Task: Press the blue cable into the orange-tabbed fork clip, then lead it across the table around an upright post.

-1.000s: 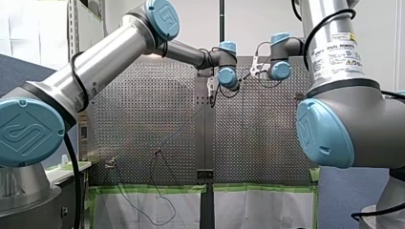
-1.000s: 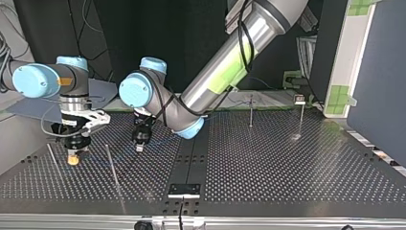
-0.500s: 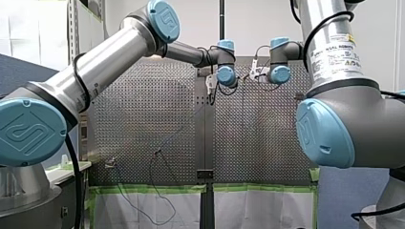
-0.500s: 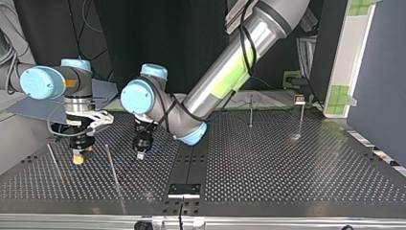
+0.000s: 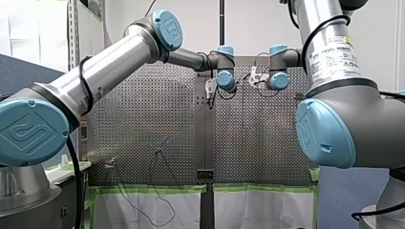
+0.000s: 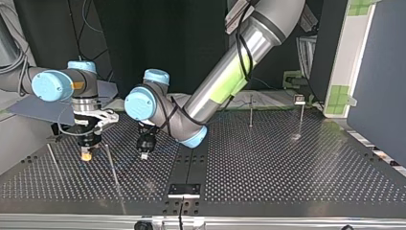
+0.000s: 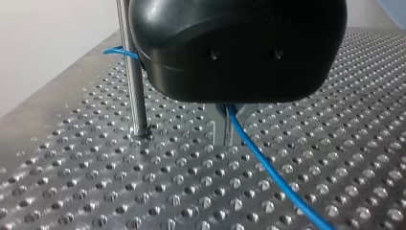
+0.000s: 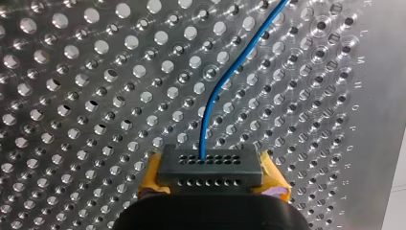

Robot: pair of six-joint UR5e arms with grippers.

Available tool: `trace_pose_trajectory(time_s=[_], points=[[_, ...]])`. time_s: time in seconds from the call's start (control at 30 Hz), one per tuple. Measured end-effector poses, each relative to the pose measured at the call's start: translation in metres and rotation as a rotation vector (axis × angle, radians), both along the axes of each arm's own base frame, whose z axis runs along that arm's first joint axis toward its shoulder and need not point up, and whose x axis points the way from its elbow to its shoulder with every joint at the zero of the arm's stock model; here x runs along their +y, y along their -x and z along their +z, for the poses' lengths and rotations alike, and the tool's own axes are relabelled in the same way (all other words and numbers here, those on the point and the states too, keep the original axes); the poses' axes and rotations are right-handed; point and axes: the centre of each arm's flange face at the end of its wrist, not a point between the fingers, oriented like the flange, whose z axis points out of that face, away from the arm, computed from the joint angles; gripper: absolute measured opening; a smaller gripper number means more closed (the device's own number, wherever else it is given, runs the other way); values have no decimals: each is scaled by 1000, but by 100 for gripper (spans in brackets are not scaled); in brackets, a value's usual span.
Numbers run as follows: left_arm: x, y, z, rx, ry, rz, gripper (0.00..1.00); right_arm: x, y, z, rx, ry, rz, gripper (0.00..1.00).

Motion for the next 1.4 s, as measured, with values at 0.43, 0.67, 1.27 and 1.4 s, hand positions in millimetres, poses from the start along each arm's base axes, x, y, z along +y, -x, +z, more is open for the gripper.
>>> trace_pose_trajectory(time_s=[0.43, 0.67, 1.27, 1.4], points=[[16, -14, -16, 23, -15, 17, 16, 1, -3, -2, 2, -4, 7, 0], [14, -10, -16, 22, -21, 22, 80, 2, -4, -3, 3, -9, 10, 0], [13, -1, -19, 39, -84, 41, 99, 5, -4, -10, 10, -22, 10, 0], [16, -1, -19, 40, -110, 70, 99, 6, -4, -16, 13, -33, 7, 0]])
